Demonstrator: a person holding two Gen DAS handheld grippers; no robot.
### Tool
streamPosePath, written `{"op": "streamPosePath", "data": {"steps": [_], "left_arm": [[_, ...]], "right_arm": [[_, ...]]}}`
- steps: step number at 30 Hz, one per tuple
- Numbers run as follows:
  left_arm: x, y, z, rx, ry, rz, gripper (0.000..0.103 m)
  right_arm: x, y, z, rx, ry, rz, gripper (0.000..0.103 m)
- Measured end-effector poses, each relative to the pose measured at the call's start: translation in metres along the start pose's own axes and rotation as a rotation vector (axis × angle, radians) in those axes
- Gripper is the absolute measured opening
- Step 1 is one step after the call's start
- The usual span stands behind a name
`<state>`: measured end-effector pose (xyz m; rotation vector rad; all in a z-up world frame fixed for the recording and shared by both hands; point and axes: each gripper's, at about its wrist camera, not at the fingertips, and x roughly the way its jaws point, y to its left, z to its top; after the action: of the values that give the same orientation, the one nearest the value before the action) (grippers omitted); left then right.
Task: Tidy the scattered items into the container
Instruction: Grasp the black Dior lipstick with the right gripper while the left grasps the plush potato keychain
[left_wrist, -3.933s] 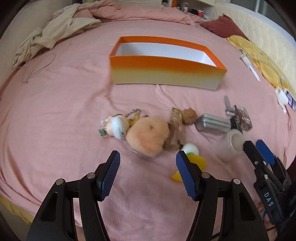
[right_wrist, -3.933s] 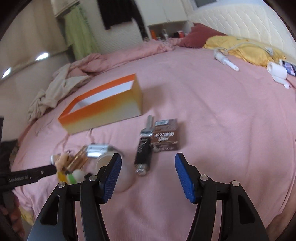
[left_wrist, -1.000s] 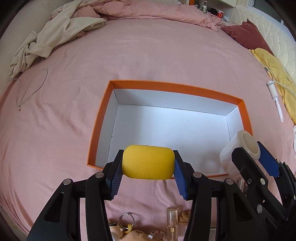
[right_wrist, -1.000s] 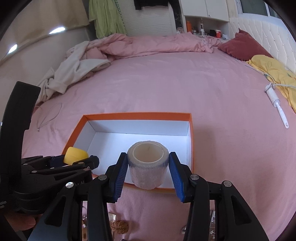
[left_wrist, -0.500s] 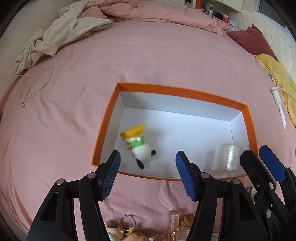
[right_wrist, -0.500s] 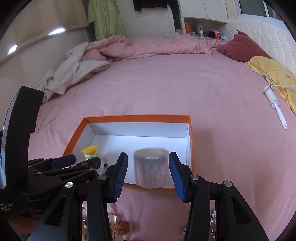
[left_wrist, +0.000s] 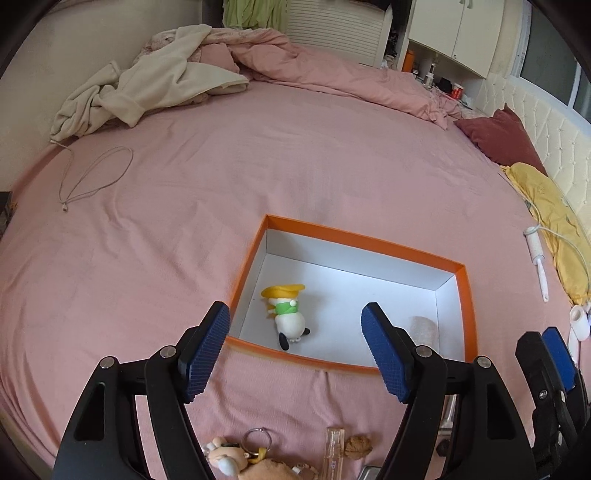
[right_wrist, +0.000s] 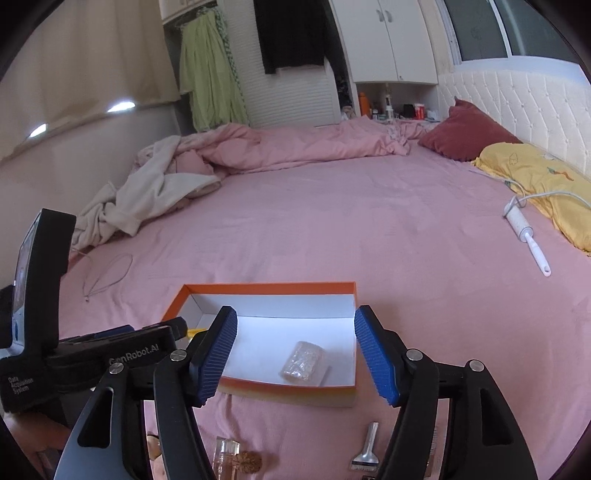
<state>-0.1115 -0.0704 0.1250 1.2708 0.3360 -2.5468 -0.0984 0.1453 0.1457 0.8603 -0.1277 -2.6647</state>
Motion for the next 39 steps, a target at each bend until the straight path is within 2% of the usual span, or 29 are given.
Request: {"op": "streamPosePath", "data": {"steps": [4, 7, 9, 11, 15, 18, 20, 21, 24, 29, 34, 37, 38, 39], "left_arm": [[-0.019, 0.015, -0.006, -0.086, -0.052, 0.01, 0.074], [-0.026, 0.029, -0.039, -0.22, -0.088, 0.011, 0.074], [-0.025, 0.033, -0.063, -0.255, -0.075, 0.006, 0.074], [-0.021, 0.037, -0.084, -0.243, -0.042, -0.025, 0.074], [-0.008, 0.056, -0.131, -0.249, 0.017, -0.108, 0.074], [-0.005, 0.079, -0.164, -0.36, -0.003, -0.112, 0.074], [-0.008, 0.085, -0.174, -0.402, -0.045, -0.149, 0.074], [-0.009, 0.083, -0.176, -0.398, -0.052, -0.147, 0.074], [-0.005, 0.062, -0.17, -0.3, -0.031, -0.104, 0.074], [0.003, 0.038, -0.17, -0.205, -0.035, -0.078, 0.074], [0.0, 0.035, -0.175, -0.237, -0.081, -0.098, 0.074], [-0.005, 0.036, -0.181, -0.293, -0.103, -0.085, 0.074], [-0.007, 0.036, -0.184, -0.308, -0.114, -0.082, 0.074], [-0.008, 0.036, -0.187, -0.318, -0.124, -0.092, 0.074]], "right_arm": [[-0.018, -0.016, -0.017, 0.037, -0.019, -0.088, 0.074], [-0.026, -0.037, -0.04, 0.119, 0.042, -0.124, 0.074], [-0.033, -0.052, -0.056, 0.178, 0.078, -0.141, 0.074], [-0.041, -0.072, -0.077, 0.221, 0.087, -0.145, 0.074], [-0.038, -0.12, -0.111, 0.332, 0.177, -0.117, 0.073], [-0.037, -0.15, -0.124, 0.456, 0.205, -0.081, 0.073], [-0.042, -0.158, -0.123, 0.472, 0.185, -0.075, 0.073], [-0.044, -0.157, -0.121, 0.457, 0.175, -0.072, 0.073], [-0.045, -0.145, -0.116, 0.395, 0.161, -0.051, 0.073], [-0.029, -0.11, -0.124, 0.253, 0.201, -0.046, 0.073], [-0.006, -0.083, -0.151, 0.172, 0.257, -0.029, 0.073], [-0.002, -0.064, -0.162, 0.039, 0.234, -0.107, 0.073], [-0.001, -0.06, -0.164, 0.011, 0.231, -0.142, 0.067], [-0.001, -0.058, -0.165, 0.0, 0.227, -0.166, 0.057]]}}
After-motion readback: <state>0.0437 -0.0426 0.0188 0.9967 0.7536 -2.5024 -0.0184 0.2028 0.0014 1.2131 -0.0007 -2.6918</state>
